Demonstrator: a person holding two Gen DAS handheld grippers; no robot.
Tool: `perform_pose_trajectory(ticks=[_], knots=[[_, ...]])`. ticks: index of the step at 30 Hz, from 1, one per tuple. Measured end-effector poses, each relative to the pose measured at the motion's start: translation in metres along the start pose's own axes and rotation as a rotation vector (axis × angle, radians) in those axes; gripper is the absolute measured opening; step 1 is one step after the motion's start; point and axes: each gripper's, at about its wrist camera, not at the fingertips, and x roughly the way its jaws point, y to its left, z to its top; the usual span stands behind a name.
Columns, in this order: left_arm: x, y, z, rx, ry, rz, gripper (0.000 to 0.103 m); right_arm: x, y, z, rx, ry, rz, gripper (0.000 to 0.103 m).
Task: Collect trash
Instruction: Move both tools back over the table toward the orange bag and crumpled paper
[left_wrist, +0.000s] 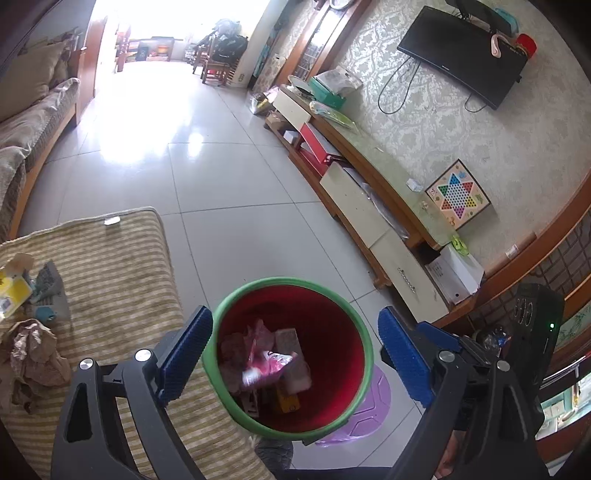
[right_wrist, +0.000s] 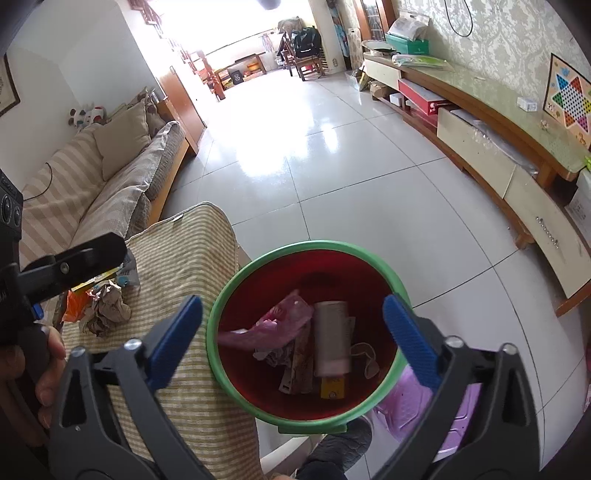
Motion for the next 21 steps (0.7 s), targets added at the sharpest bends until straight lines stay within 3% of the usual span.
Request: perform_pose_trajectory(ticks=[4,15,21], knots=[[-0.019,0.005,0.000,0.006,-0.036,0.039,0.095,-0.002,0.008,0.002,-0.017,0.005,-0.035,0.098],[-0.089,0.034,-0.011,0.006,-0.091,0.118,0.095,-0.030,0.056,-0.002,-0.062,-0.023,-0.043,0.098],[-0.138,0.058,-0.033,0.004,-0.118,0.167,0.095,-0.042,0.096,-0.010,-0.094,-0.033,-0.007,0.098]])
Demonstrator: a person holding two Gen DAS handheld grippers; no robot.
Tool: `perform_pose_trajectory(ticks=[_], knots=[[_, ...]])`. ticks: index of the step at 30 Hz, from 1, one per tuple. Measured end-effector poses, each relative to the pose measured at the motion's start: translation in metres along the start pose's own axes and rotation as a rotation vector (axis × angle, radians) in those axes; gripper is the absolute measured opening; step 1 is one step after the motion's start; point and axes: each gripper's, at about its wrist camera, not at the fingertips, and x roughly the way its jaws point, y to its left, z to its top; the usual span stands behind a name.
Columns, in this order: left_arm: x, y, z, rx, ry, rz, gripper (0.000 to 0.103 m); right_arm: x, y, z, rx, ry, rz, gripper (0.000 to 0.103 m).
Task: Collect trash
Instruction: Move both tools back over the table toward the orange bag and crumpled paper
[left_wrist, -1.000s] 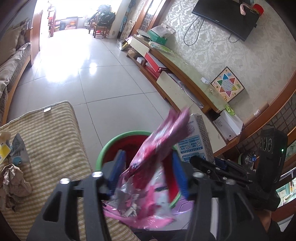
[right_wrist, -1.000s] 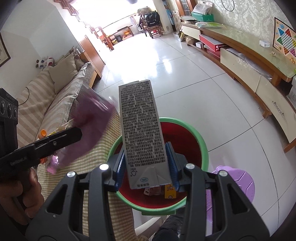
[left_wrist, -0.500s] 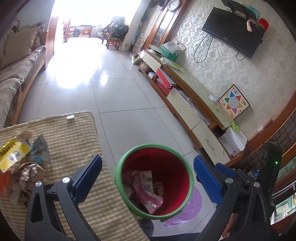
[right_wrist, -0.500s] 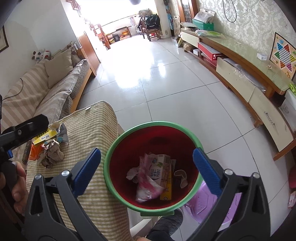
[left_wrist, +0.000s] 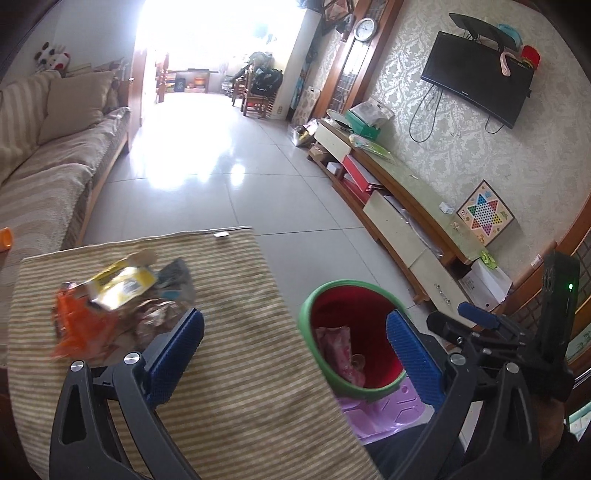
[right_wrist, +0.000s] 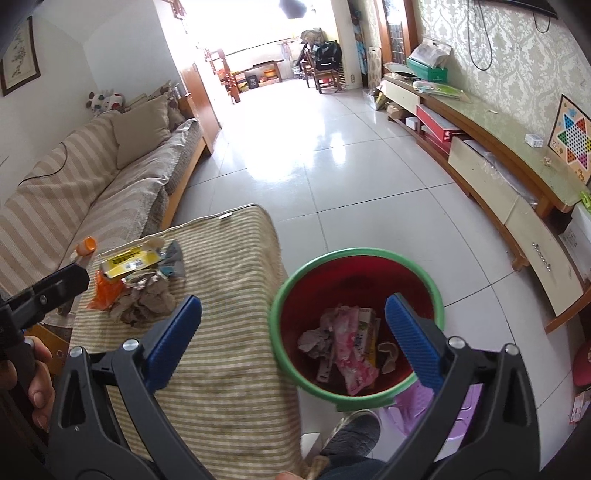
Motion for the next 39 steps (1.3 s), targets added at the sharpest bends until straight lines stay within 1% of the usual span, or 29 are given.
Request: perform_pose_trajectory(ticks=[5,9,14,15,18,21,23,25,27,29,31,33,35,37,39], knots=[[-0.037,0.041,-0.027,-0.035,-0.003,0.047,0.095,-0.001,0.045,-0.013,-0.031,0.009,0.046,0.098],[-0.061,0.082,-0.048,-0.097,-0.005,0.089,0.095,0.005,0.079,-0.024,-0.063,0.036,0.081,0.098],[-0.078,0.124,-0.066,-0.173,-0.017,0.136,0.095,0.012,0.119,-0.034,-0.114,0.066,0.115,0.098],[-0.079,0.131,-0.068,-0.188,-0.014,0.142,0.095,0.012,0.124,-0.036,-0.127,0.071,0.114,0.098],[-0.082,0.150,-0.076,-0.224,-0.003,0.193,0.095,0.011,0.144,-0.037,-0.166,0.073,0.099,0.098],[-0.085,0.164,-0.081,-0.260,0.011,0.219,0.095,0.012,0.156,-0.036,-0.156,0.065,0.107,0.098],[-0.087,0.171,-0.087,-0.259,0.009,0.238,0.095,0.015,0.161,-0.037,-0.135,0.058,0.065,0.098],[-0.090,0.177,-0.092,-0.260,-0.005,0.260,0.095,0.016,0.168,-0.042,-0.162,0.013,0.013,0.098],[-0.090,0.182,-0.092,-0.267,-0.007,0.267,0.095,0.018,0.175,-0.045,-0.203,0.006,-0.016,0.098],[-0.093,0.185,-0.094,-0.263,-0.022,0.276,0.095,0.022,0.179,-0.047,-0.214,0.041,0.002,0.098],[-0.094,0.185,-0.095,-0.247,-0.026,0.284,0.095,0.028,0.179,-0.048,-0.191,0.068,0.017,0.098],[-0.094,0.188,-0.098,-0.239,-0.037,0.264,0.095,0.034,0.178,-0.050,-0.157,0.090,0.027,0.098],[-0.094,0.192,-0.100,-0.240,-0.044,0.260,0.095,0.039,0.182,-0.051,-0.141,0.116,0.057,0.098],[-0.090,0.198,-0.103,-0.244,-0.026,0.253,0.095,0.039,0.188,-0.052,-0.158,0.110,0.074,0.098],[-0.089,0.202,-0.104,-0.246,-0.012,0.225,0.095,0.038,0.194,-0.051,-0.164,0.108,0.117,0.098]])
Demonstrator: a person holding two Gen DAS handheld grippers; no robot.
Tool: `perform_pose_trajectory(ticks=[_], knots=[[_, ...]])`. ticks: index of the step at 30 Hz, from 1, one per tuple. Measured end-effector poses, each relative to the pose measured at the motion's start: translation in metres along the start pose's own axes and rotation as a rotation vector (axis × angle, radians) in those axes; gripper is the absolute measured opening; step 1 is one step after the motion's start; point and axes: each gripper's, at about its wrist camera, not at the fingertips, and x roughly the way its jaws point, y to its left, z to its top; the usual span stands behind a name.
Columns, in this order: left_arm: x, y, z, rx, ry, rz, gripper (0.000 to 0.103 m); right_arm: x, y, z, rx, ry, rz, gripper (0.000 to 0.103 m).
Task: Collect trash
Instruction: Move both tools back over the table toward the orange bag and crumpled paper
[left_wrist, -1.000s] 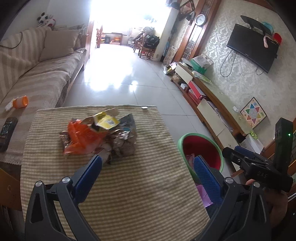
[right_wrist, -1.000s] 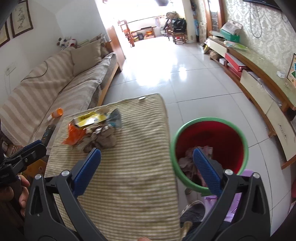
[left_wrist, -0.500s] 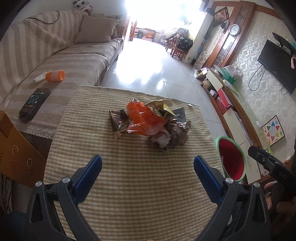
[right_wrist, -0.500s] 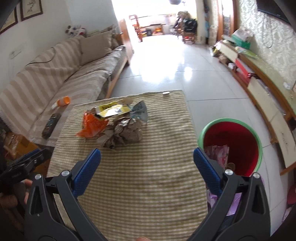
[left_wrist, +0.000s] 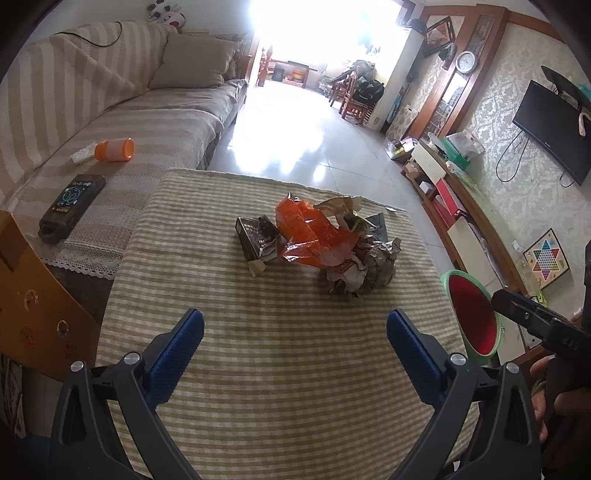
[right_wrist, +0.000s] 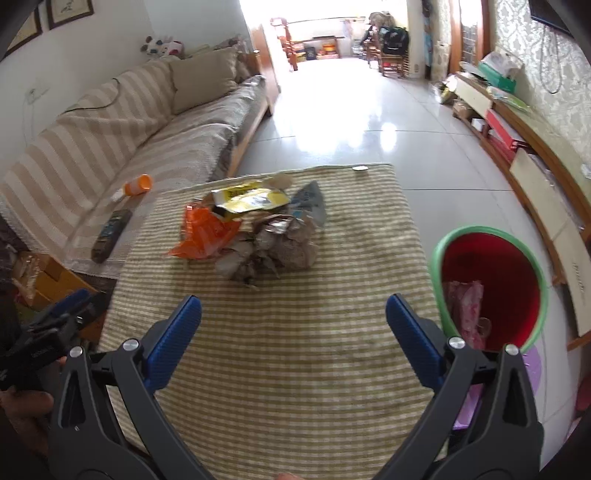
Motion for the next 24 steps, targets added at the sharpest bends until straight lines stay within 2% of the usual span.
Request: perform_pose_trajectory(ticks=[3,6,10,15,18,24], knots=[[-0.002,0.002,0.000,0.024,0.003,-0.026,0.095,-0.001,0.011,0.003,-0.033,-0.029,-0.034,0.098],[0.000,0.004,0.000,0.033,0.010,-0.031,0.095,0.008,0.018,0.004,-0.042,-0.014,-0.003,0.098],[0.005,0.009,0.000,0.036,0.021,0.014,0.095,0.022,0.021,0.001,-0.041,0.014,0.024,0.098],[0.008,0.016,0.005,0.032,0.031,0.036,0.095,0.029,0.020,0.006,-0.026,0.014,0.059,0.098],[0.008,0.018,0.008,0.035,0.038,0.030,0.095,0.028,0.018,0.007,-0.022,-0.011,0.076,0.098],[0.007,0.027,0.015,0.000,0.040,0.034,0.095,0.041,0.011,0.007,-0.016,0.007,0.061,0.098]])
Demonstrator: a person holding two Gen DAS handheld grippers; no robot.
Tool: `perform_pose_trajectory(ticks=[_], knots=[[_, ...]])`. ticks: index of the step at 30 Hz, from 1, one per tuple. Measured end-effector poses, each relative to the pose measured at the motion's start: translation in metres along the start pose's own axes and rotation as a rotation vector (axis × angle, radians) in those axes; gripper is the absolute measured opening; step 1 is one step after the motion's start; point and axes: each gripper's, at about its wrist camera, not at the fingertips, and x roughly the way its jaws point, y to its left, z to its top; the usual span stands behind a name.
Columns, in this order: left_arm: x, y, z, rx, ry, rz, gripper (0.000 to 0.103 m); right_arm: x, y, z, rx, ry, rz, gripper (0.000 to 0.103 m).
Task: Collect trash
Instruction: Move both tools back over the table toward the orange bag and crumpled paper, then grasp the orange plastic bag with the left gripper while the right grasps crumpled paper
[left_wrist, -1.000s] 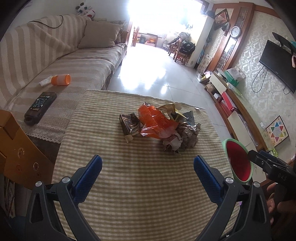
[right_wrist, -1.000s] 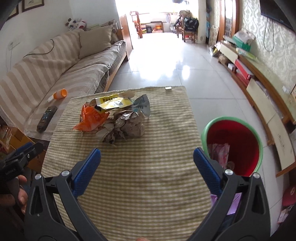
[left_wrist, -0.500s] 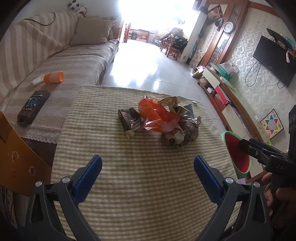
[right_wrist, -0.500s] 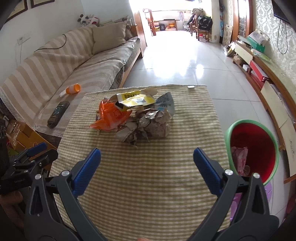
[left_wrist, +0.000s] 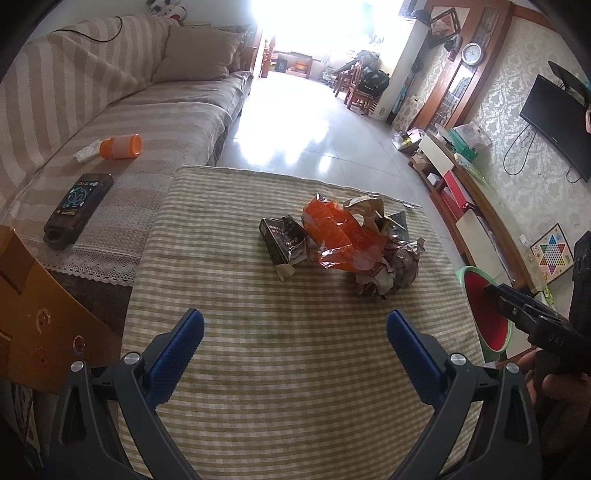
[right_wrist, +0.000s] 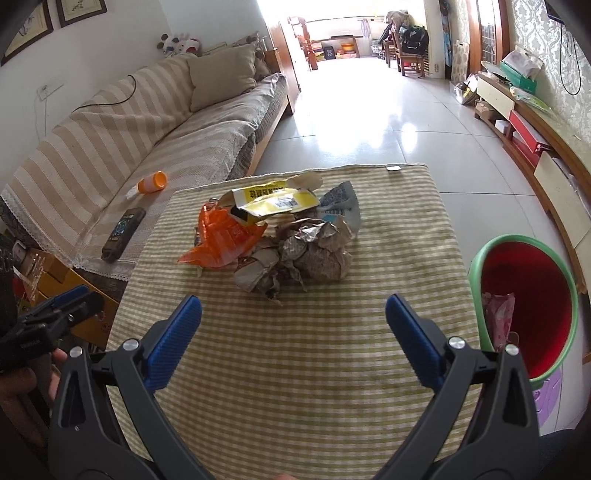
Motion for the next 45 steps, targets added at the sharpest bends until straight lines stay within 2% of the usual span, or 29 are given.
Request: perform_pose_trajectory(ticks=[7,13,20,24,31,33,34,35,37,40,45], knots=[[0.016,0.014,0.007,-0.085,0.024,-0.030,0.095,0.014,-0.010,0.001,0.005,0.010,-0.002,0.098],[0.043,0.009,0.028,-0.125,0.050,-0.079,0.095,0.038,-0.021,0.013,0.003,0.024,0.005,0.098],[0.096,-0.024,0.058,-0.065,0.132,-0.126,0.094,0.072,-0.032,0.031,0.003,0.046,0.044,0.098],[0.126,-0.039,0.065,-0.032,0.178,-0.123,0.092,0.096,-0.038,0.036,0.023,0.075,0.052,0.098],[0.167,-0.051,0.070,-0.007,0.233,-0.081,0.078,0.129,-0.046,0.040,0.060,0.123,0.084,0.089],[0.175,-0.055,0.071,-0.001,0.248,-0.075,0.066,0.137,-0.045,0.039,0.059,0.137,0.097,0.082],[0.178,-0.056,0.071,0.002,0.254,-0.072,0.052,0.139,-0.045,0.038,0.061,0.141,0.118,0.075],[0.178,-0.055,0.070,0.004,0.255,-0.074,0.043,0.140,-0.044,0.038,0.066,0.147,0.137,0.065],[0.174,-0.054,0.070,0.012,0.239,-0.078,0.035,0.137,-0.041,0.036,0.063,0.144,0.162,0.055],[0.159,-0.049,0.069,0.012,0.212,-0.075,0.032,0.128,-0.037,0.034,0.051,0.144,0.164,0.044],[0.127,-0.037,0.063,0.019,0.156,-0.041,0.031,0.101,-0.034,0.029,0.034,0.121,0.167,0.041]])
